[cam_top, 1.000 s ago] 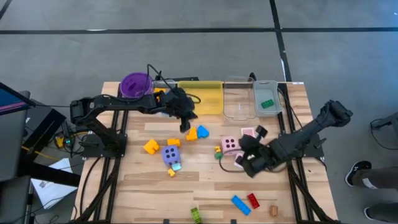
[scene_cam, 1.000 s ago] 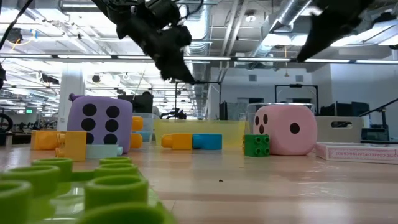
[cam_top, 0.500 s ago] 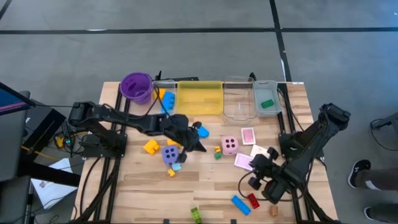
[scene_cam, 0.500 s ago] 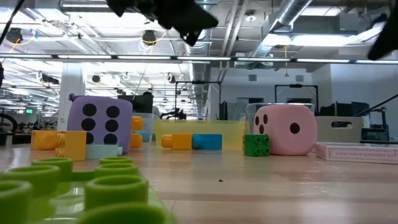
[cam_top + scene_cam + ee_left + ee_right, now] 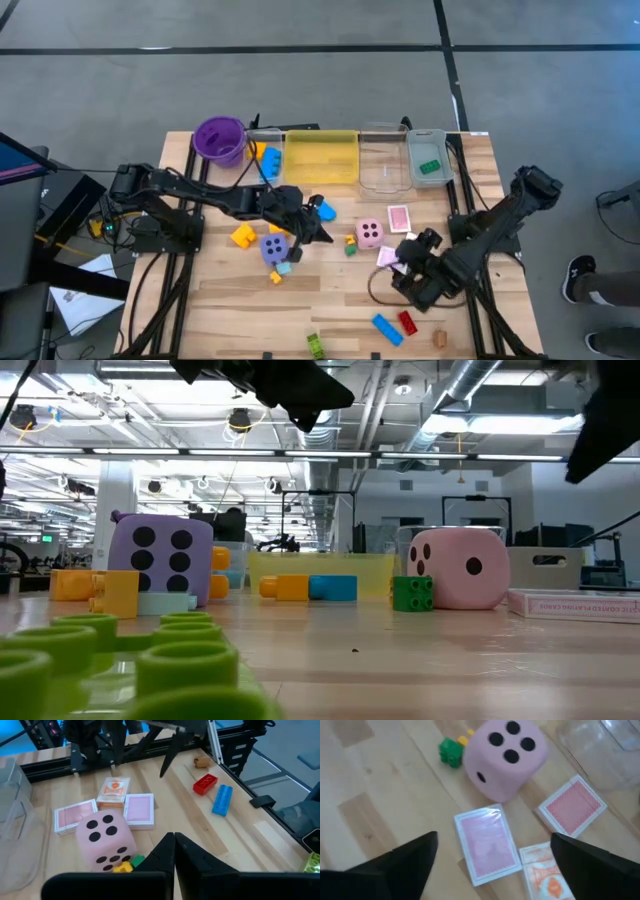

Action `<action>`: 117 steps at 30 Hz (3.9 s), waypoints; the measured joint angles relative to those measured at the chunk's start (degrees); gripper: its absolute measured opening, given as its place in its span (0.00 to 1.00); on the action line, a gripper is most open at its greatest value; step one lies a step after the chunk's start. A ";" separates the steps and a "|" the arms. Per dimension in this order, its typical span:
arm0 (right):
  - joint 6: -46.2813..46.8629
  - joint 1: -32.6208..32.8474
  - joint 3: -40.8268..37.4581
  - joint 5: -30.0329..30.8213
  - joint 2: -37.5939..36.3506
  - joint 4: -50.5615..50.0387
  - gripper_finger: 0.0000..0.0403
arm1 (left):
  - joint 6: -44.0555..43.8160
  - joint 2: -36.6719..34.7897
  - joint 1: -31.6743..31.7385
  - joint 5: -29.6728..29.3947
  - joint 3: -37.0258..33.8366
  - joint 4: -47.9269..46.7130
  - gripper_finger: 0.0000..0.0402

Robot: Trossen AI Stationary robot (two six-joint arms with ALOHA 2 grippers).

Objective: Pick & Place Toys
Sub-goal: Put the bottom pink deck of cards into the transparent bin

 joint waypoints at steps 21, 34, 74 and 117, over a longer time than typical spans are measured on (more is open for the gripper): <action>-22.29 -18.44 -0.04 -16.95 0.42 1.87 0.99 | -2.64 -7.84 0.75 0.24 0.02 -4.16 0.00; -26.07 -20.31 -13.63 -19.95 0.43 17.13 0.99 | -5.64 -16.83 0.74 0.17 0.02 -7.41 0.00; -31.07 -14.38 -20.74 -27.91 0.39 37.22 0.99 | -5.66 -16.61 0.73 0.17 0.02 -7.29 0.00; -33.04 -14.42 -6.09 -21.57 -3.76 20.70 0.71 | -5.68 -16.61 0.71 0.13 0.02 -9.83 0.00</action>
